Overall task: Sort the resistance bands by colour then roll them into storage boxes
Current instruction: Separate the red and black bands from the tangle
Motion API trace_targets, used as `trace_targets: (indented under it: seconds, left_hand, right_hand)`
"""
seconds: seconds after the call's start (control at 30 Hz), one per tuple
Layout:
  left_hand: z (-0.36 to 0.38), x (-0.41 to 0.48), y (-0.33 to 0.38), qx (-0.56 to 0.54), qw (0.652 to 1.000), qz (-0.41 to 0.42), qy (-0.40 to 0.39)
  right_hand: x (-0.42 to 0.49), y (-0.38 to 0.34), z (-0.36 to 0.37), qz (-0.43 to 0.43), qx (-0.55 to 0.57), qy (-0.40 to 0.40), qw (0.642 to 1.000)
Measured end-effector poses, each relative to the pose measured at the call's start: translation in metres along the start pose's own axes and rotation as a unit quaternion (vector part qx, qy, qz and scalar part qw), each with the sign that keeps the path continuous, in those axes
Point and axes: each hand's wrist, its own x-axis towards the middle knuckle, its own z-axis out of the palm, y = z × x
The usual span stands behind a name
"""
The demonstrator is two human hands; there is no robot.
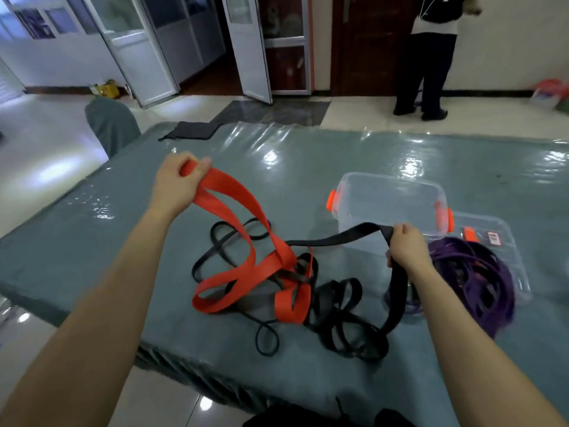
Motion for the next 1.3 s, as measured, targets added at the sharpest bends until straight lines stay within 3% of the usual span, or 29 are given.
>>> trace_targets:
  seconds: [0.1, 0.17, 0.37, 0.47, 0.57, 0.73, 0.93, 1.03, 1.13, 1.3]
  left_hand:
    - [0.025, -0.013, -0.073, 0.187, 0.979, -0.075, -0.024]
    - [0.057, -0.045, -0.087, 0.231, 0.967, -0.079, -0.074]
    - [0.163, -0.140, -0.074, 0.187, 0.937, -0.072, -0.285]
    - [0.193, -0.152, -0.088, 0.147, 0.940, -0.129, -0.281]
    - [0.200, -0.149, -0.110, 0.162, 0.939, -0.119, -0.278]
    - [0.145, -0.122, -0.070, 0.012, 0.969, -0.058, -0.242]
    - [0.061, -0.074, -0.027, -0.140, 0.957, -0.040, -0.249]
    - [0.027, -0.053, -0.006, -0.211, 0.945, -0.023, -0.247]
    - [-0.004, -0.031, 0.006, -0.253, 0.936, 0.005, -0.244]
    - [-0.044, 0.005, -0.006, -0.398, 0.902, -0.019, -0.165]
  right_hand:
    - [-0.013, 0.037, 0.011, 0.031, -0.014, -0.017, 0.999]
    - [-0.019, 0.049, 0.026, 0.033, -0.040, -0.047, 0.998]
    - [-0.027, 0.066, 0.067, -0.077, -0.255, -0.109, 0.958]
    - [-0.037, 0.066, 0.083, -0.146, -0.282, -0.066, 0.946]
    - [-0.038, 0.061, 0.098, -0.209, -0.318, -0.109, 0.918]
    - [-0.012, 0.051, 0.122, -0.195, -0.331, -0.171, 0.907]
    - [0.007, 0.030, 0.143, -0.194, -0.295, -0.235, 0.905]
    - [0.001, 0.015, 0.149, -0.244, -0.211, -0.214, 0.922]
    - [-0.002, -0.014, 0.146, -0.240, -0.094, -0.183, 0.949]
    - [0.004, -0.063, 0.116, -0.212, 0.001, -0.044, 0.976]
